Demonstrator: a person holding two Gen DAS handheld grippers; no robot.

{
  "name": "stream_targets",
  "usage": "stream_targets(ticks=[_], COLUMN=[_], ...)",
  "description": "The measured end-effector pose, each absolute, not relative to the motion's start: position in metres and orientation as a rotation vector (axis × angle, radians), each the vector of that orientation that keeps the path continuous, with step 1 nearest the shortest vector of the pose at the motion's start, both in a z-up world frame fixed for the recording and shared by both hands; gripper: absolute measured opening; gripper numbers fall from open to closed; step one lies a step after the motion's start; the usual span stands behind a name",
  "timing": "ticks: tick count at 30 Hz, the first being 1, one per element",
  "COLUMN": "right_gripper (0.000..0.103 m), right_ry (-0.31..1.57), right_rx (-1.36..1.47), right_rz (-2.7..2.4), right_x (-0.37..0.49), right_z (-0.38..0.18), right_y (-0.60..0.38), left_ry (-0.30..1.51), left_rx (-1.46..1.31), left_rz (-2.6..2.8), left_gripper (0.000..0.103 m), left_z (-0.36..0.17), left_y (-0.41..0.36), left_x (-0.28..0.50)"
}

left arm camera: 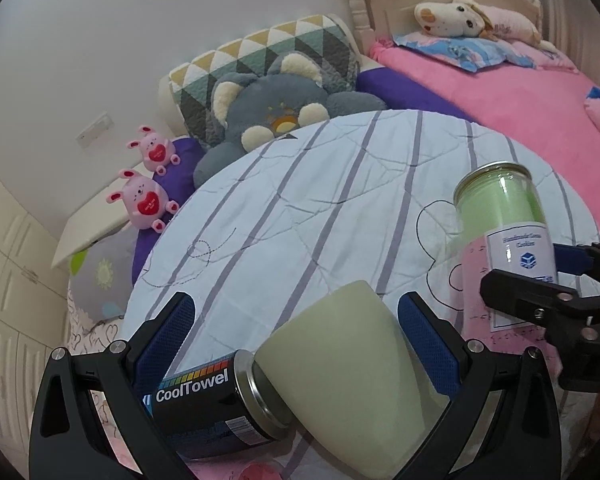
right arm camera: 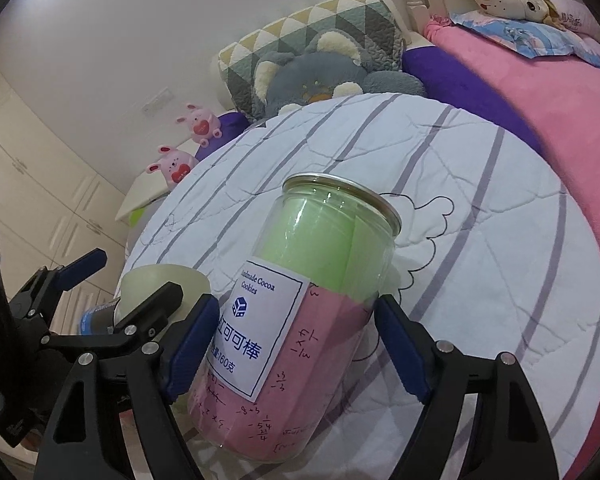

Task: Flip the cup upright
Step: 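Close the right gripper on the cookie jar's body and lift it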

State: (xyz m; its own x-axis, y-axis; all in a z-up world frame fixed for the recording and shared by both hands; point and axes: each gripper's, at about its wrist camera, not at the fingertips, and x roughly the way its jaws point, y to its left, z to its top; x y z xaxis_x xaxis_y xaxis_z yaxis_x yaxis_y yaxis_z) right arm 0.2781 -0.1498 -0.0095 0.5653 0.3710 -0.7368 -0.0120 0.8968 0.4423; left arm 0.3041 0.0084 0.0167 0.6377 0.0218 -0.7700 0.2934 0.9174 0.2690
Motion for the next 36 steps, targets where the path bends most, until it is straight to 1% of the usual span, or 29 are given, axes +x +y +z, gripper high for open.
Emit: stream_targets(ticks=[9,22,27,36], right_gripper=[0.080,0.081,0.081,0.081], right_ry=[0.922,0.888,0.918,0.990], right_rx=[0.392,0.340,0.287,0.151], right_rz=[0.226,0.240,0.262,0.313], right_x=[0.258,0.205,0.184,0.163], right_z=[0.007,0.030,0.028,0.015], right_y=[-0.156,-0.164,-0.162,-0.151], left_ry=[0.820,0.769,0.770,0.800], left_rx=[0.383,0.349,0.305,0.204], left_rz=[-0.163,-0.150,-0.124,-0.051], left_gripper=[0.103,0.103,0.103,0.103], left_z=[0.037,0.063,0.060,0.037], left_y=[0.005,0.001,0.005,0.017], left_x=[0.284,0.218,0.185,0.143])
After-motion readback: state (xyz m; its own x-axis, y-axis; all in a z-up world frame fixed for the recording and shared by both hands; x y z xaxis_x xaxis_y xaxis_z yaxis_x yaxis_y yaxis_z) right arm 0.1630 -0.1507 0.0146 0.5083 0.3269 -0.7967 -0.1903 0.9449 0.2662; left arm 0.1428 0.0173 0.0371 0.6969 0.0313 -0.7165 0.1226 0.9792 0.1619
